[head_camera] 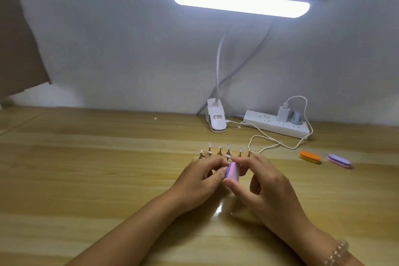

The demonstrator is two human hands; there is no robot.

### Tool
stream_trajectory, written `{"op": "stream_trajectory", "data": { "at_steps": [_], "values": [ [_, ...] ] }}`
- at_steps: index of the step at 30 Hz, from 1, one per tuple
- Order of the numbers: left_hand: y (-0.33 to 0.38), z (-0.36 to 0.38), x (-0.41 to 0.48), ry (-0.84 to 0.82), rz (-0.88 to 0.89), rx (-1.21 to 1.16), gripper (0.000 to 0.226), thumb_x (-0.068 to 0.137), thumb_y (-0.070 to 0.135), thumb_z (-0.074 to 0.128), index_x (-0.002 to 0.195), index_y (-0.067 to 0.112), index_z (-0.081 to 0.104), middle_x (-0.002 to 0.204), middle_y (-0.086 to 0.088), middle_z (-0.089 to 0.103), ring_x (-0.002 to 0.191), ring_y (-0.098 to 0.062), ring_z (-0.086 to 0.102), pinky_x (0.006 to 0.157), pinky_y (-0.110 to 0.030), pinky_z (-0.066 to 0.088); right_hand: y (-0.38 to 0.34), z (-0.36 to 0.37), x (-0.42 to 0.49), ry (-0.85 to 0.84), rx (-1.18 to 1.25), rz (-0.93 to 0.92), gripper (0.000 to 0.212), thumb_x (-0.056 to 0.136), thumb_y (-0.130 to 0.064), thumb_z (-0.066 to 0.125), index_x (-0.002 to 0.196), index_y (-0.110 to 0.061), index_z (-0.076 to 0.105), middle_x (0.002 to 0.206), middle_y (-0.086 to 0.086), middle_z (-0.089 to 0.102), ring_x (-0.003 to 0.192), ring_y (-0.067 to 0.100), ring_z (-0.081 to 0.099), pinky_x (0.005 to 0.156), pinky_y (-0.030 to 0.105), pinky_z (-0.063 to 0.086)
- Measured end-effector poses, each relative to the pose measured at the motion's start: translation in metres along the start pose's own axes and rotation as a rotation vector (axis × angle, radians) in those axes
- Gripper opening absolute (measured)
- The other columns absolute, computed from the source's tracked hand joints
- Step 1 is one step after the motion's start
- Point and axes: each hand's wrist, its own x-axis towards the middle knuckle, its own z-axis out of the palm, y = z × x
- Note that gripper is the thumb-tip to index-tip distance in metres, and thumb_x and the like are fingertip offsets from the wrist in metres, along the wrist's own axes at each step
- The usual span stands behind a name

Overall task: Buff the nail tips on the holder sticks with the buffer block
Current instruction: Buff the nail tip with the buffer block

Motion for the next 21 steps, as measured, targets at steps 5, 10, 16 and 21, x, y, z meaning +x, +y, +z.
{"op": "stream_trajectory", "data": {
  "at_steps": [5,10,16,21],
  "values": [
    [-0.004,0.0,0.001,-0.005,0.001,-0.061,0.025,0.093,0.027,0.049,0.088,0.01,0.068,0.076,0.011,0.064,0.076,-0.023,0.059,0.073,-0.041,0.047,0.003,-0.002,0.003,0.033,-0.064,0.043,0.043,0.08,-0.055,0.065,0.114,-0.029,0.065,0.093,-0.018,0.057,0.058,-0.002,0.05,0.057,0.028,0.047],
    [-0.01,-0.001,0.002,-0.025,-0.002,-0.085,0.019,0.1,0.013,0.053,0.092,0.013,0.07,0.075,0.011,0.065,0.069,0.001,0.054,0.06,-0.016,0.038,0.001,-0.001,0.001,0.002,-0.044,0.005,0.039,0.078,-0.049,0.07,0.112,-0.03,0.065,0.093,-0.018,0.058,0.06,-0.004,0.049,0.055,0.022,0.043],
    [-0.012,-0.001,0.003,-0.023,-0.011,-0.092,0.02,0.101,0.012,0.054,0.088,0.016,0.068,0.067,0.021,0.058,0.06,0.007,0.049,0.055,-0.012,0.037,0.001,0.001,-0.002,-0.008,-0.122,-0.062,0.039,0.076,-0.052,0.069,0.106,-0.028,0.063,0.091,-0.017,0.057,0.061,-0.013,0.045,0.051,0.016,0.035],
    [-0.01,-0.001,0.002,-0.045,-0.085,-0.157,0.02,0.094,0.031,0.056,0.095,0.019,0.072,0.075,0.012,0.068,0.061,-0.008,0.056,0.055,-0.027,0.045,0.007,0.0,0.003,0.08,-0.041,0.04,0.039,0.073,-0.05,0.074,0.102,-0.026,0.063,0.086,-0.019,0.055,0.061,0.0,0.05,0.054,0.02,0.039]
  ]
}}
